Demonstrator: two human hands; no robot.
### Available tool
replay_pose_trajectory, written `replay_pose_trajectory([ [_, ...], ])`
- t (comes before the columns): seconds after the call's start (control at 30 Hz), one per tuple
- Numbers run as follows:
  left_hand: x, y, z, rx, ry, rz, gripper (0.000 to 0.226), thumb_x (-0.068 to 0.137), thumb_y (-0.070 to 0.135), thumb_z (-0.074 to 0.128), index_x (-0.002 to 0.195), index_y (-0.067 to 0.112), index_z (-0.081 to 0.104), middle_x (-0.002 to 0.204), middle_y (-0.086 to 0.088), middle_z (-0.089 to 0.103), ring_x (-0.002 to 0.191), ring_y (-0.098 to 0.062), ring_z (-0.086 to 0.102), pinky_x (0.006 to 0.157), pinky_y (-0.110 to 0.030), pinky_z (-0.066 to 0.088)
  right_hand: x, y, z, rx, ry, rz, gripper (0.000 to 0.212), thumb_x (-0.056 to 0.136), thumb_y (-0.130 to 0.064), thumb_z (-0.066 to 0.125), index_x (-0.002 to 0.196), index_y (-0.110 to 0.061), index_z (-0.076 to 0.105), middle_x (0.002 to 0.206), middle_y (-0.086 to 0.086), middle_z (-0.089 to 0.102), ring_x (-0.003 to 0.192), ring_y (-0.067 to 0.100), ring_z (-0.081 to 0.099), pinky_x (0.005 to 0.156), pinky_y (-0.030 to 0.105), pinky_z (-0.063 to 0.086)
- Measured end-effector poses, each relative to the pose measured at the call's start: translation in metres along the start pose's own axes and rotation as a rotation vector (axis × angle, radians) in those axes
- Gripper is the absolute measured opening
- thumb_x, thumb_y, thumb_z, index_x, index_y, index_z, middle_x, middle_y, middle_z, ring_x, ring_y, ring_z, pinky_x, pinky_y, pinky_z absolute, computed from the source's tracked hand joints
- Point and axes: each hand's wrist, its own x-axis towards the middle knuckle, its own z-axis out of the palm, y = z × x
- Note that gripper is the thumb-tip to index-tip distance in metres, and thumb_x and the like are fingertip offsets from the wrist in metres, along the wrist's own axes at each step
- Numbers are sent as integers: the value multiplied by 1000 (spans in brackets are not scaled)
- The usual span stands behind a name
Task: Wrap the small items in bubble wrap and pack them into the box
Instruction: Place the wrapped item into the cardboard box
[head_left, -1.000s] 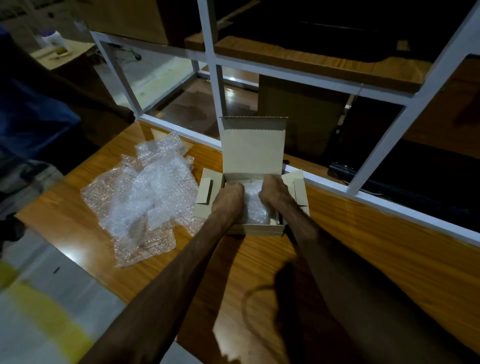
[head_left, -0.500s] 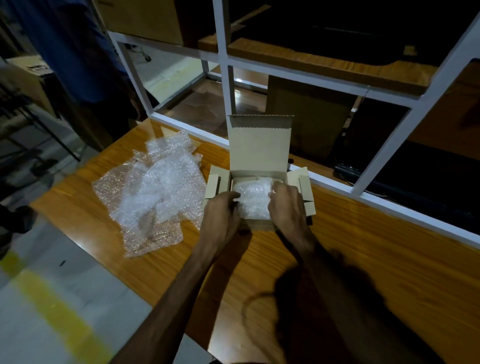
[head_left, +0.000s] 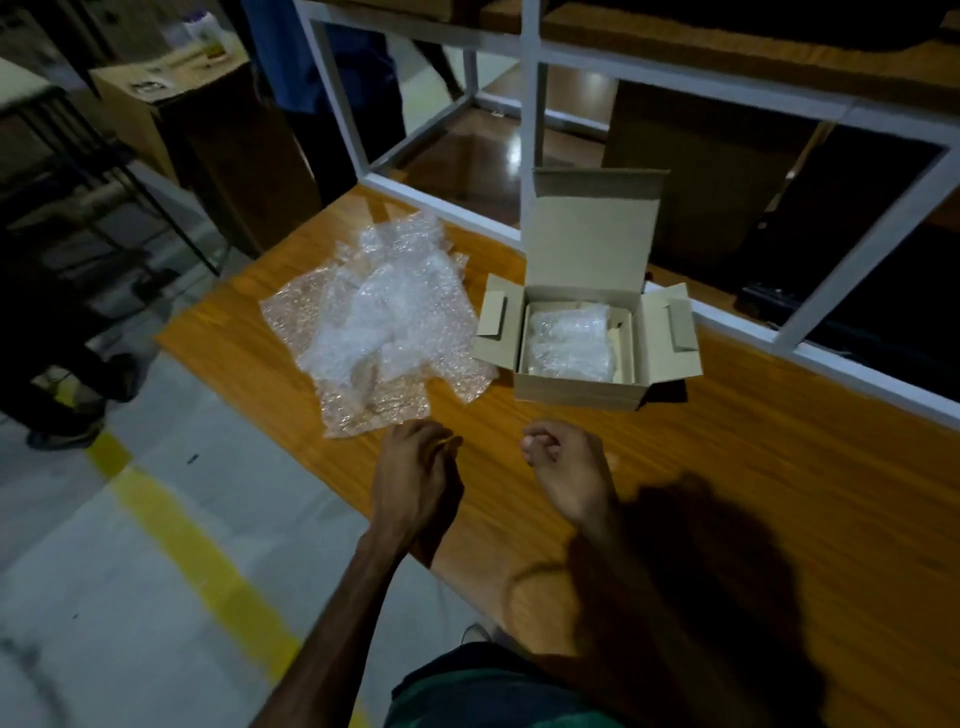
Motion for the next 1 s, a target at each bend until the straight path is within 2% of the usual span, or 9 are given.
replay_pose_trajectory([
  [0.17,38,-22,-2,184,-39,15,23,97,25,70,116,17,79,137,-11,63,127,-34,50,100,-51,50,2,-29,18,18,-53,-38,17,92,-49,57,104,-58,65,97,-21,75,94,3,72,84,45,64],
  [0.3,71,-19,-2,488,-153,131,35,91,24,77,125,23,74,164,-16,40,150,-41,34,112,-63,39,9,-46,24,15,-32,-85,14,99,-36,63,110,-42,71,95,-18,74,92,4,71,81,47,63],
  [0.4,86,-22,-1,588,-212,142,56,96,22,70,147,9,54,170,-18,26,158,-41,21,120,-66,28,14,-50,24,19,-17,-91,15,102,-28,65,112,-34,75,98,-14,75,93,6,72,83,47,63],
  [0.5,96,-29,-3,622,-292,148,54,100,28,64,150,11,50,170,-14,27,158,-39,18,124,-64,20,18,-50,24,14,3,-91,16,102,-27,65,114,-31,76,98,-14,75,91,6,71,82,47,63],
  [0.63,100,-35,-12,544,-247,147,52,101,31,61,148,12,54,163,-10,43,151,-37,33,119,-62,29,20,-49,22,1,-2,-84,16,103,-26,65,114,-30,76,99,-16,73,94,5,69,84,44,62],
  [0.73,103,-35,-19,364,-131,162,48,93,17,69,139,7,64,148,-13,60,138,-39,50,108,-59,46,24,-50,23,-10,-2,-85,18,103,-27,65,118,-28,75,104,-12,74,95,5,69,84,41,63],
  [0.8,105,-34,-23,228,-19,185,41,90,9,65,131,4,69,136,-14,69,127,-37,58,101,-54,53,26,-53,25,-12,-9,-86,19,104,-28,64,120,-28,74,107,-12,73,96,4,69,83,36,62],
  [0.9,106,-29,-32,89,53,232,40,89,-2,57,126,4,72,134,-12,70,127,-33,56,101,-43,50,29,-58,31,-24,-8,-103,20,105,-27,62,122,-29,73,111,-14,72,99,3,67,77,25,56],
  [1.0,107,-28,-40,-3,-51,251,40,81,-6,54,111,6,78,143,-9,65,135,-31,51,104,-39,45,32,-67,36,-9,-40,-117,28,106,-26,61,133,-28,69,118,-19,65,101,-1,62,77,19,49],
])
